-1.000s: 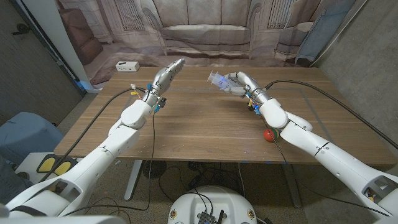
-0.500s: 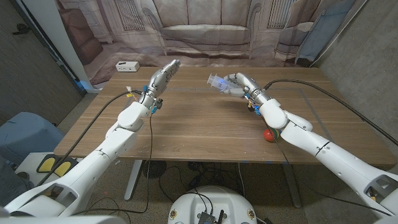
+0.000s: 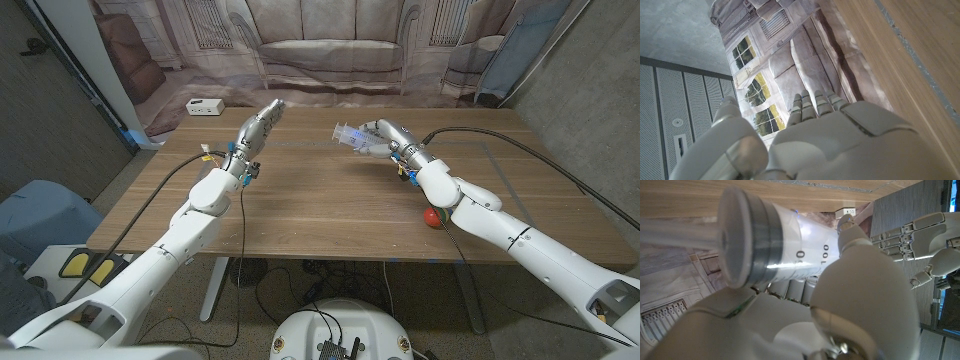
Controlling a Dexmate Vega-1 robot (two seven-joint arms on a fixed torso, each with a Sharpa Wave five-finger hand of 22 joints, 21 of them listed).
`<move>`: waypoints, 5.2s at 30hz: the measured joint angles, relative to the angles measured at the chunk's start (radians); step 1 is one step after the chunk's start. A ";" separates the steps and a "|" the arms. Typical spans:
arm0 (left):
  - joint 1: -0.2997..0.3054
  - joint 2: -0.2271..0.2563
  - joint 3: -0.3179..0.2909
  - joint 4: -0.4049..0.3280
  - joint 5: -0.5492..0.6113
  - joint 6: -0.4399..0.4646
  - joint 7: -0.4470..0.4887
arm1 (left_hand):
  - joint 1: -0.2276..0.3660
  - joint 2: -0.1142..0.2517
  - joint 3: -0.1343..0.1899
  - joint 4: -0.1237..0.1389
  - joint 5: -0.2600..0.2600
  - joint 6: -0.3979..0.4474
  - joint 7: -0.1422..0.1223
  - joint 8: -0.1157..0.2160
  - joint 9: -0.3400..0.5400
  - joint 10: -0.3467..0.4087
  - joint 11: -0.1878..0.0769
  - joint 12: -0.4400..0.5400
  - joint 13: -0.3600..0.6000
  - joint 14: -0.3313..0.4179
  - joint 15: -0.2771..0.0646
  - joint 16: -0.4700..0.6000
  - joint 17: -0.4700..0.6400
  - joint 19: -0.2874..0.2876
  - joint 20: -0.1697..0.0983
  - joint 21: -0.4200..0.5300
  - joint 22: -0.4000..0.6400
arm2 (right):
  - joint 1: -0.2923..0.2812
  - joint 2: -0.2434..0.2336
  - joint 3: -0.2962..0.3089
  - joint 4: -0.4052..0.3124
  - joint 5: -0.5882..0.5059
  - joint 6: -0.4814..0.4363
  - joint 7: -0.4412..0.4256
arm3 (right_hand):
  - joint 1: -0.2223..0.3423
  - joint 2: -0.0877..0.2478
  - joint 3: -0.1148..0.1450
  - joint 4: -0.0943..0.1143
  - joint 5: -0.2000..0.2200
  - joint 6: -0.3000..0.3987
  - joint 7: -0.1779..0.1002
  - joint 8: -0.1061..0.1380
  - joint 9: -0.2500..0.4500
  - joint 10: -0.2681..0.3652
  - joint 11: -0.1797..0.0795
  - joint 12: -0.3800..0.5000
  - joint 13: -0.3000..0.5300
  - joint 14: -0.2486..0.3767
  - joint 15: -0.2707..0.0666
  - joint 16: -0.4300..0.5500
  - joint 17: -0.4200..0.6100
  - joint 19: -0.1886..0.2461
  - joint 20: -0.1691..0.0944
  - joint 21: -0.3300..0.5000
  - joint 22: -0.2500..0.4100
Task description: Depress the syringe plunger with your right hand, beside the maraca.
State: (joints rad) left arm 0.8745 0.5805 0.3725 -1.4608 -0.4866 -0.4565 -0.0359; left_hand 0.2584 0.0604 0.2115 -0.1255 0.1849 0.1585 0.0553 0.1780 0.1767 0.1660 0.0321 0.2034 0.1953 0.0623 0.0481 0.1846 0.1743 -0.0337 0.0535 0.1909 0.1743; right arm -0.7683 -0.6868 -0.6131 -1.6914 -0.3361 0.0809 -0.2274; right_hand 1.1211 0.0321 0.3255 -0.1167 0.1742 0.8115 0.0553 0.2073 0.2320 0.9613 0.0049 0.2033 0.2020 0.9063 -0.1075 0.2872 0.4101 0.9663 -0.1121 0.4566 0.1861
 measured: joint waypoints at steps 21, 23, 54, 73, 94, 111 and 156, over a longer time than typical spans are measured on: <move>0.043 0.006 -0.025 -0.023 -0.006 0.011 0.051 | 0.000 0.000 0.000 0.000 -0.004 0.000 0.000 0.000 0.000 0.000 0.000 0.000 0.000 0.007 0.007 0.000 0.000 0.030 -0.010 0.015 0.005 | 0.025 0.021 -0.034 0.066 -0.024 0.005 -0.008 | 0.000 0.000 0.005 -0.005 -0.001 0.000 0.000 0.005 -0.005 -0.006 -0.006 0.005 0.000 0.018 -0.003 0.000 0.001 0.000 0.000 0.007 0.000; 0.045 0.007 -0.025 -0.023 -0.008 0.011 0.052 | 0.000 0.000 0.000 0.000 -0.004 0.000 0.000 0.000 0.000 0.000 0.000 0.000 0.000 0.007 0.007 0.000 0.000 0.025 -0.011 0.011 0.005 | 0.028 0.022 -0.038 0.070 -0.028 0.006 -0.008 | 0.000 0.000 0.005 -0.005 -0.001 0.000 0.000 0.005 -0.005 -0.006 -0.006 0.005 0.000 0.018 -0.003 0.000 0.001 0.000 0.000 0.012 0.000; 0.051 0.001 -0.024 -0.006 -0.020 0.001 0.038 | 0.000 0.000 0.000 0.000 -0.004 0.013 0.020 0.008 0.000 0.000 0.018 0.004 0.000 0.018 0.011 0.000 0.000 0.063 -0.019 0.026 0.005 | 0.094 0.065 -0.125 0.185 -0.100 0.015 0.010 | 0.000 0.000 0.004 -0.004 -0.009 0.000 0.000 0.000 -0.009 -0.018 -0.018 0.000 0.000 0.021 -0.018 -0.007 0.005 -0.015 0.003 0.015 0.000; 0.044 -0.001 -0.021 -0.004 -0.019 0.000 0.034 | 0.000 0.000 0.000 0.000 -0.004 0.013 0.020 0.008 0.000 0.003 0.014 0.004 0.000 0.014 0.007 0.000 0.000 0.042 -0.017 0.011 0.005 | 0.122 0.089 -0.152 0.263 -0.079 0.037 0.006 | 0.000 0.000 0.009 -0.009 -0.008 0.003 -0.011 -0.011 -0.009 -0.034 -0.034 -0.004 0.000 0.015 -0.023 -0.007 0.005 -0.020 0.009 0.023 0.000; 0.040 0.000 -0.021 0.000 -0.022 0.000 0.030 | 0.000 0.000 0.000 0.000 -0.004 0.017 0.016 0.008 0.000 0.002 0.009 0.004 0.000 0.014 0.007 0.000 0.000 0.030 -0.016 0.011 0.005 | 0.142 0.104 -0.175 0.331 -0.062 0.046 0.009 | 0.000 0.000 0.000 0.000 -0.008 -0.012 -0.026 -0.016 -0.014 -0.058 -0.057 -0.006 0.000 -0.012 -0.014 -0.021 0.014 -0.040 0.018 0.023 -0.002; 0.035 0.007 -0.019 -0.016 -0.013 0.017 0.034 | 0.000 0.000 0.000 0.000 -0.004 0.013 0.012 0.008 0.000 0.005 0.005 0.004 0.000 0.014 0.007 0.000 0.000 0.025 -0.011 0.011 0.005 | 0.160 0.121 -0.192 0.397 -0.046 0.072 -0.002 | -0.003 -0.003 -0.014 0.014 -0.008 -0.035 -0.049 -0.015 -0.018 -0.101 -0.056 -0.007 0.005 -0.096 0.012 -0.043 0.024 -0.107 0.041 0.008 -0.005; 0.017 -0.001 -0.013 -0.003 -0.006 0.016 0.034 | 0.000 0.000 0.000 0.000 -0.004 0.013 0.012 0.008 0.000 0.000 0.000 0.004 0.000 0.012 0.005 0.000 0.000 0.014 0.001 0.011 0.005 | 0.198 0.110 -0.219 0.433 -0.069 0.086 0.016 | -0.219 -0.014 -0.102 0.044 0.000 -0.090 -0.122 -0.023 -0.023 -0.247 -0.048 -0.015 0.005 -0.226 0.072 -0.081 0.012 -0.184 0.091 -0.044 -0.009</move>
State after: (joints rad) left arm 0.8912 0.5795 0.3600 -1.4640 -0.4921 -0.4404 -0.0018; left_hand 0.2583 0.0606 0.2115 -0.1254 0.1809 0.1712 0.0676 0.1857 0.1767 0.1662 0.0319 0.2072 0.1952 0.0744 0.0529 0.1846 0.1744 -0.0199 0.0540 0.2016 0.1790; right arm -0.5704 -0.5765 -0.8326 -1.2581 -0.4052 0.1665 -0.2114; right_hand 0.9024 0.0182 0.2236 -0.0730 0.1742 0.7215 -0.0664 0.1839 0.2091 0.7142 -0.0428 0.1886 0.2069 0.6800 -0.0359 0.2059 0.4217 0.7820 -0.0214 0.4129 0.1770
